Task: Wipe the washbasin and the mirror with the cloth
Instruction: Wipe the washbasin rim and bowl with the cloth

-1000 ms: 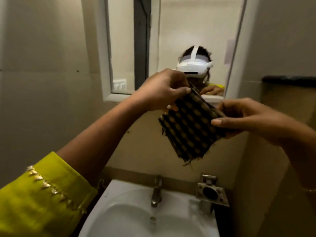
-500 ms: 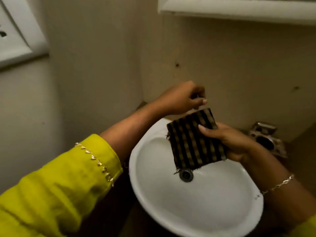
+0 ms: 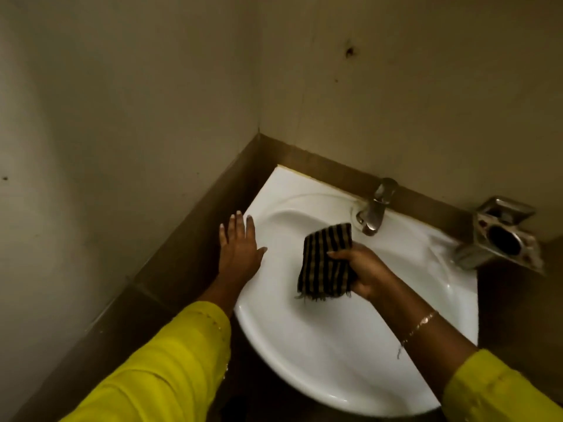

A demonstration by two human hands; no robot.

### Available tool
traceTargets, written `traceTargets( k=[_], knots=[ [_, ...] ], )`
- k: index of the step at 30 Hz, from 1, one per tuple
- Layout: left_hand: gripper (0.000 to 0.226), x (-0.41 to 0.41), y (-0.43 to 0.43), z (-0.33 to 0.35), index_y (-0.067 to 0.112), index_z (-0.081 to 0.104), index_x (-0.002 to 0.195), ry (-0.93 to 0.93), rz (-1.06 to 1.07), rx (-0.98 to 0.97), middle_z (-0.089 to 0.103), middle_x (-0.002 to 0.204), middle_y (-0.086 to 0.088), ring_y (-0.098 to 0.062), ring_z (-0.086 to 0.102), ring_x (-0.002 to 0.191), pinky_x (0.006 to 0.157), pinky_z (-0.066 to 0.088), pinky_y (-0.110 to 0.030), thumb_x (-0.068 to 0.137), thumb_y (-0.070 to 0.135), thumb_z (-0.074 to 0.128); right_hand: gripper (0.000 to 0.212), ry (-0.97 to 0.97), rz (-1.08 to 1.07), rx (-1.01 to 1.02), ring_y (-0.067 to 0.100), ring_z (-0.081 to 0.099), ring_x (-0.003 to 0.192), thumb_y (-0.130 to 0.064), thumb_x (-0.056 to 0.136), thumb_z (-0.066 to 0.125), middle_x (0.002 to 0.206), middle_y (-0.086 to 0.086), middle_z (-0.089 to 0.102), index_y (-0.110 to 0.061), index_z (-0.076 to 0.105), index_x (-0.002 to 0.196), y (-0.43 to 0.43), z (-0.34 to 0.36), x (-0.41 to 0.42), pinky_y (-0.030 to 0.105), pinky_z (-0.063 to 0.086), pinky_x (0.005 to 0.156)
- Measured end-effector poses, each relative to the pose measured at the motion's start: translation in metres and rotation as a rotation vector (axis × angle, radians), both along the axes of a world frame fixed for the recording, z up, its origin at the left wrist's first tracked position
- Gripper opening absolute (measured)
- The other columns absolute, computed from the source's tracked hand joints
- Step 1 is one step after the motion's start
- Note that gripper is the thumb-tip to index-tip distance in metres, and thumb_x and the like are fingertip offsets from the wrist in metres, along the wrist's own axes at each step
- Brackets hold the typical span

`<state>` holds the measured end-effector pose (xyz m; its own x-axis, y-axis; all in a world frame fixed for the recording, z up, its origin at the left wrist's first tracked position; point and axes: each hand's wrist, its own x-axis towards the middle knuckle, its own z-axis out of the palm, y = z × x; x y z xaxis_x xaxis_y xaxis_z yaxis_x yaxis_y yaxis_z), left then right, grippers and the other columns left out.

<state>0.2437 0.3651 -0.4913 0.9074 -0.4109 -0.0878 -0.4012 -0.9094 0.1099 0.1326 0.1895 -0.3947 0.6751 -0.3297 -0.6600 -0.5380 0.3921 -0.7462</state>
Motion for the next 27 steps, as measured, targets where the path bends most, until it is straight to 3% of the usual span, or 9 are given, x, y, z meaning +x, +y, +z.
traceTargets(
  k=[5,8,10,12,15,17,18,21,27],
  knots=[
    [0.077,-0.001,0.003,-0.012,0.008,-0.008,0.145,-0.020,0.016,-0.032,-0.006,0.154,-0.019,-0.033,-0.002,0.142,0.114,0.001,-0.043,0.094,0.044,0.037,0.038,-0.149,-0.004,-0.380,0.025,0.054,0.104,0.002,0.092,0.044,0.117,0.011,0.057,-0.005,0.048,0.129,-0.007,0.014,0.046,0.039,0.045,0.091],
    [0.077,0.001,0.002,-0.013,0.008,-0.008,0.145,-0.015,0.019,-0.053,-0.007,0.154,-0.019,-0.032,-0.002,0.142,0.114,0.002,-0.042,0.094,0.044,0.037,0.044,-0.306,0.071,-0.953,0.026,0.055,0.113,0.004,0.092,0.042,0.123,0.007,0.057,-0.007,0.044,0.134,-0.015,0.018,0.069,0.024,0.045,0.081],
    [0.076,0.001,0.003,-0.013,0.008,-0.007,0.145,-0.010,0.016,-0.066,-0.006,0.154,-0.019,-0.032,-0.002,0.142,0.114,0.001,-0.042,0.094,0.044,0.037,0.059,-0.405,0.200,-1.304,0.020,0.039,0.131,0.015,0.086,0.038,0.143,0.005,0.039,-0.008,0.036,0.140,-0.021,0.007,0.083,0.014,0.030,0.101],
    [0.077,0.001,0.003,-0.013,0.008,-0.004,0.145,-0.013,0.020,-0.101,-0.003,0.154,-0.019,-0.033,0.001,0.142,0.114,0.002,-0.043,0.093,0.042,0.041,0.068,-0.220,0.488,-1.506,0.028,0.018,0.142,0.015,0.085,0.037,0.155,0.012,0.017,-0.012,0.022,0.146,-0.028,-0.017,0.093,0.028,0.016,0.113],
    [0.076,0.001,0.003,-0.014,0.008,0.001,0.146,-0.025,0.023,-0.132,0.002,0.154,-0.020,-0.034,0.005,0.142,0.114,0.004,-0.044,0.092,0.043,0.043,0.068,0.126,0.894,-1.505,0.034,-0.003,0.143,-0.020,0.095,0.045,0.156,0.015,-0.008,-0.018,0.003,0.148,-0.034,-0.067,0.087,0.046,0.004,0.116],
    [0.076,0.002,0.003,-0.016,0.009,0.001,0.146,-0.022,0.028,-0.135,0.002,0.154,-0.019,-0.033,0.004,0.142,0.114,0.004,-0.044,0.092,0.045,0.040,0.077,0.153,0.923,-1.491,0.034,-0.010,0.143,-0.058,0.090,0.030,0.155,0.016,-0.011,-0.018,-0.002,0.148,-0.034,-0.090,0.077,0.046,-0.007,0.114],
    [0.076,0.003,0.004,-0.016,0.009,0.001,0.146,-0.020,0.030,-0.134,0.001,0.154,-0.019,-0.033,0.004,0.142,0.114,0.003,-0.043,0.092,0.046,0.039,0.080,0.134,0.880,-1.490,0.033,-0.010,0.143,-0.067,0.087,0.017,0.156,0.016,-0.009,-0.019,0.000,0.148,-0.034,-0.093,0.076,0.044,-0.008,0.114],
    [0.076,0.003,0.004,-0.016,0.009,0.001,0.146,-0.024,0.029,-0.138,0.002,0.154,-0.019,-0.033,0.005,0.142,0.114,0.004,-0.043,0.092,0.047,0.040,0.076,0.082,0.739,-1.442,0.031,-0.002,0.144,-0.055,0.081,0.009,0.156,0.016,0.002,-0.018,0.013,0.148,-0.032,-0.088,0.081,0.043,-0.004,0.114],
    [0.076,0.003,0.006,-0.016,0.009,0.009,0.146,-0.010,0.032,-0.182,0.007,0.154,-0.019,-0.034,0.010,0.141,0.114,0.007,-0.044,0.091,0.049,0.042,0.059,0.183,0.716,-1.500,0.035,-0.001,0.143,-0.046,0.097,0.019,0.155,0.019,-0.001,-0.020,0.006,0.148,-0.031,-0.096,0.100,0.049,0.001,0.114]
  ],
)
